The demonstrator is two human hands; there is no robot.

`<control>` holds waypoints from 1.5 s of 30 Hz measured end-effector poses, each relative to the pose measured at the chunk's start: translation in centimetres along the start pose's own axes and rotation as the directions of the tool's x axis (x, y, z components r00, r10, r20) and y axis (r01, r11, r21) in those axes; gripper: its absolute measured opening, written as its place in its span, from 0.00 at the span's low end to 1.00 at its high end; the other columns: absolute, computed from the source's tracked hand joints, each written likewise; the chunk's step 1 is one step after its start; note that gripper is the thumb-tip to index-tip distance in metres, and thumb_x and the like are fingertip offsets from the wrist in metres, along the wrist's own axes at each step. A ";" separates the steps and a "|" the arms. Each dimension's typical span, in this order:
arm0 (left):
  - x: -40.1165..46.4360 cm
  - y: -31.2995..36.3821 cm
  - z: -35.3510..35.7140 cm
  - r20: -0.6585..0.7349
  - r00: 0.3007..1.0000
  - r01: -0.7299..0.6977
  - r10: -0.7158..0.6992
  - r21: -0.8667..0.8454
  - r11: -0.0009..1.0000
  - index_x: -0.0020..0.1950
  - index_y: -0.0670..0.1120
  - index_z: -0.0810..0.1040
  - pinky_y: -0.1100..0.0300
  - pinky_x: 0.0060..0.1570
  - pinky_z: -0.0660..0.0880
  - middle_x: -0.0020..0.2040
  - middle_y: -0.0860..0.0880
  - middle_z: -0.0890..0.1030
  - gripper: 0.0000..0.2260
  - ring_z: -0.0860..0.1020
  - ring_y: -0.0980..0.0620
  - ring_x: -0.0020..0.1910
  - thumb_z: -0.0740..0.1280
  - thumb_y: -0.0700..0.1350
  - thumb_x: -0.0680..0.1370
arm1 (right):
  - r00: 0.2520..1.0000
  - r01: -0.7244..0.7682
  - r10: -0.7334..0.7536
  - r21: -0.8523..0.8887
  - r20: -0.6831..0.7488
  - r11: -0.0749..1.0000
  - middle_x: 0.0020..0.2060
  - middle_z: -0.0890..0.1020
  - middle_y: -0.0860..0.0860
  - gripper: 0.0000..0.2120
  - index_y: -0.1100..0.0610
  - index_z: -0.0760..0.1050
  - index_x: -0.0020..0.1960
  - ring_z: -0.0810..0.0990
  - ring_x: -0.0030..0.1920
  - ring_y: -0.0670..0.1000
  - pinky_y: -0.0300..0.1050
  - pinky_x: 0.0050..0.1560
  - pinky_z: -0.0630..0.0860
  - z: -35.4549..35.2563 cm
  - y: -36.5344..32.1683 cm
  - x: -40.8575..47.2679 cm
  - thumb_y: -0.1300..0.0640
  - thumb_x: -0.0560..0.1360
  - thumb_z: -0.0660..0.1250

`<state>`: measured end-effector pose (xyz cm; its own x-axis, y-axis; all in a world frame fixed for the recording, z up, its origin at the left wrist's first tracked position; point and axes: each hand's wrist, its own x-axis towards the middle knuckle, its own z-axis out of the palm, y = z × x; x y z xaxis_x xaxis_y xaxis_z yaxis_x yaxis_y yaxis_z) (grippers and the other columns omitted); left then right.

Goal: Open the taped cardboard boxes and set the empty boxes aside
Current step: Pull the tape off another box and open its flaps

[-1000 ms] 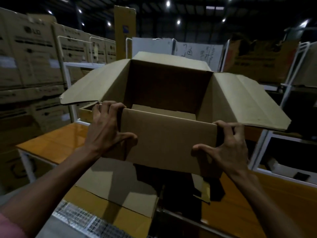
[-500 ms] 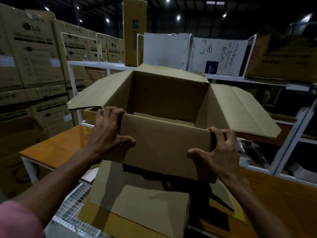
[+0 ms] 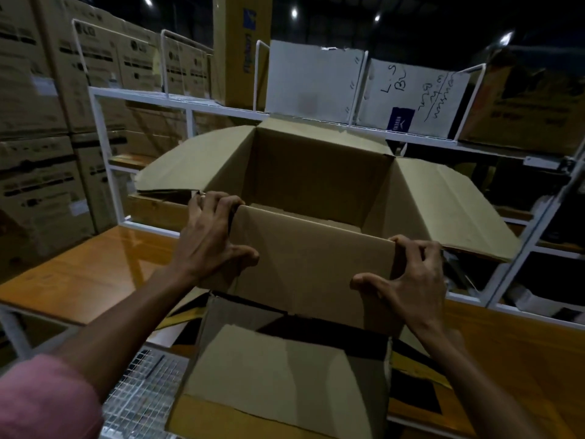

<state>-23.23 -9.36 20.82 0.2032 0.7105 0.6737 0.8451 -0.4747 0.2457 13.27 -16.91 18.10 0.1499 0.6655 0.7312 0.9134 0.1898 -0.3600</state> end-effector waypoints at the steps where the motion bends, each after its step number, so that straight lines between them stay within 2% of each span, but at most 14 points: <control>1: -0.3 -0.3 0.4 0.009 1.000 0.007 -0.006 -0.015 1.000 0.68 0.51 0.65 0.30 0.58 0.74 0.65 0.42 0.69 0.45 0.68 0.32 0.65 0.82 0.63 0.59 | 1.000 -0.005 0.005 -0.008 0.010 1.000 0.58 0.69 0.55 0.44 0.48 0.71 0.64 0.73 0.56 0.58 0.55 0.45 0.80 0.2 -0.1 -0.2 0.26 0.56 0.72; 6: -0.2 -0.9 1.5 0.075 0.997 0.008 -0.006 -0.035 0.999 0.70 0.52 0.66 0.32 0.60 0.74 0.67 0.44 0.68 0.45 0.66 0.33 0.68 0.82 0.64 0.60 | 0.997 -0.056 0.056 0.001 0.055 0.998 0.58 0.68 0.53 0.46 0.49 0.70 0.65 0.72 0.56 0.56 0.55 0.46 0.80 0.9 0.1 -1.2 0.24 0.55 0.71; 10: 0.2 -0.7 2.1 0.113 0.993 0.019 -0.013 -0.050 0.999 0.70 0.52 0.66 0.33 0.58 0.76 0.67 0.46 0.67 0.44 0.64 0.34 0.70 0.81 0.64 0.61 | 0.994 -0.086 0.087 -0.030 0.060 0.996 0.59 0.67 0.53 0.47 0.49 0.69 0.66 0.72 0.56 0.56 0.55 0.47 0.80 1.0 0.7 -1.8 0.25 0.55 0.73; 14: -0.2 -0.9 3.4 0.163 0.985 0.066 -0.054 -0.067 0.996 0.69 0.53 0.66 0.37 0.59 0.76 0.66 0.47 0.67 0.43 0.64 0.36 0.69 0.81 0.64 0.62 | 0.992 -0.091 0.097 -0.069 0.086 0.993 0.60 0.67 0.54 0.47 0.47 0.68 0.67 0.72 0.57 0.58 0.60 0.50 0.80 1.5 1.1 -1.8 0.27 0.55 0.77; 18: -1.1 -1.3 4.7 0.192 0.979 0.085 -0.074 -0.051 0.995 0.70 0.52 0.67 0.42 0.58 0.75 0.66 0.46 0.68 0.43 0.65 0.37 0.68 0.81 0.65 0.61 | 0.985 -0.106 0.120 -0.115 0.124 0.988 0.58 0.66 0.51 0.48 0.47 0.68 0.68 0.71 0.57 0.56 0.60 0.50 0.80 2.3 1.8 -2.5 0.24 0.55 0.75; 21: -2.5 -1.8 5.9 0.272 0.957 0.116 -0.105 -0.027 0.993 0.70 0.55 0.65 0.44 0.59 0.74 0.65 0.48 0.66 0.44 0.64 0.40 0.67 0.79 0.67 0.61 | 0.972 -0.126 0.148 -0.125 0.181 0.984 0.58 0.67 0.51 0.48 0.47 0.69 0.68 0.70 0.58 0.55 0.58 0.51 0.79 2.9 2.2 -3.6 0.24 0.55 0.74; 24: -4.1 -2.2 7.1 0.383 0.910 0.171 -0.159 0.002 0.985 0.73 0.54 0.64 0.39 0.69 0.69 0.68 0.48 0.66 0.44 0.63 0.41 0.70 0.77 0.69 0.63 | 0.924 -0.167 0.209 -0.155 0.319 0.974 0.60 0.66 0.51 0.48 0.47 0.68 0.69 0.68 0.61 0.54 0.56 0.56 0.78 3.7 2.4 -4.5 0.24 0.56 0.73; 27: -5.6 -2.1 8.0 0.540 0.812 0.170 -0.220 0.142 0.975 0.78 0.53 0.62 0.41 0.71 0.67 0.75 0.45 0.64 0.42 0.64 0.39 0.73 0.68 0.73 0.71 | 0.826 -0.204 0.283 -0.209 0.487 0.956 0.65 0.65 0.51 0.44 0.46 0.66 0.72 0.66 0.67 0.55 0.55 0.65 0.73 5.1 3.0 -5.8 0.28 0.63 0.74; 28: -6.3 -2.0 8.5 0.590 0.770 0.160 -0.243 0.190 0.969 0.79 0.53 0.60 0.40 0.71 0.66 0.78 0.44 0.62 0.42 0.62 0.38 0.76 0.65 0.74 0.73 | 0.783 -0.227 0.315 -0.225 0.536 0.948 0.68 0.65 0.52 0.42 0.46 0.65 0.73 0.66 0.70 0.56 0.55 0.67 0.72 5.5 3.1 -6.5 0.30 0.66 0.73; 30: -8.0 -1.8 9.6 0.639 0.717 0.185 -0.279 0.212 0.960 0.83 0.54 0.53 0.36 0.74 0.62 0.83 0.44 0.52 0.44 0.53 0.35 0.80 0.64 0.73 0.74 | 0.733 -0.258 0.355 -0.246 0.580 0.934 0.73 0.61 0.52 0.40 0.46 0.61 0.77 0.64 0.73 0.57 0.56 0.70 0.70 6.2 3.3 -8.2 0.33 0.71 0.71; 33: -9.8 -1.4 11.0 0.592 0.750 0.176 -0.294 0.250 0.952 0.83 0.53 0.46 0.34 0.76 0.59 0.84 0.45 0.44 0.46 0.47 0.32 0.81 0.64 0.71 0.75 | 0.740 -0.255 0.358 -0.255 0.569 0.933 0.78 0.56 0.51 0.41 0.44 0.54 0.80 0.57 0.78 0.58 0.60 0.74 0.67 6.7 3.2 -9.7 0.33 0.74 0.68; 39: -10.5 -0.4 11.5 0.522 0.826 0.039 -0.215 0.327 0.944 0.83 0.50 0.50 0.33 0.78 0.50 0.84 0.42 0.47 0.42 0.44 0.35 0.82 0.58 0.72 0.77 | 0.747 -0.228 0.376 -0.320 0.549 0.919 0.81 0.51 0.51 0.39 0.44 0.51 0.80 0.50 0.80 0.61 0.65 0.75 0.62 6.6 2.4 -10.3 0.33 0.76 0.62; 41: -10.9 0.2 11.9 0.543 0.825 -0.005 -0.155 0.282 0.960 0.83 0.49 0.50 0.32 0.78 0.48 0.84 0.43 0.47 0.41 0.43 0.35 0.82 0.57 0.71 0.78 | 0.749 -0.204 0.386 -0.367 0.539 0.908 0.82 0.51 0.52 0.36 0.45 0.52 0.80 0.47 0.81 0.63 0.65 0.76 0.57 6.3 1.8 -10.7 0.34 0.78 0.61; 45: -11.1 1.7 12.2 0.550 0.833 -0.049 -0.064 0.188 0.981 0.83 0.49 0.49 0.33 0.78 0.45 0.84 0.44 0.44 0.40 0.39 0.38 0.82 0.58 0.69 0.80 | 0.810 -0.093 0.303 -0.399 0.502 0.912 0.81 0.55 0.55 0.32 0.47 0.58 0.78 0.46 0.80 0.63 0.66 0.77 0.51 6.3 0.0 -10.5 0.35 0.79 0.59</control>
<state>-18.04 -11.73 5.24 0.3869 0.9077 0.1623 0.9122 -0.4025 0.0767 9.33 -19.32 6.74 0.2079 0.9591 0.1922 0.9702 -0.1772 -0.1651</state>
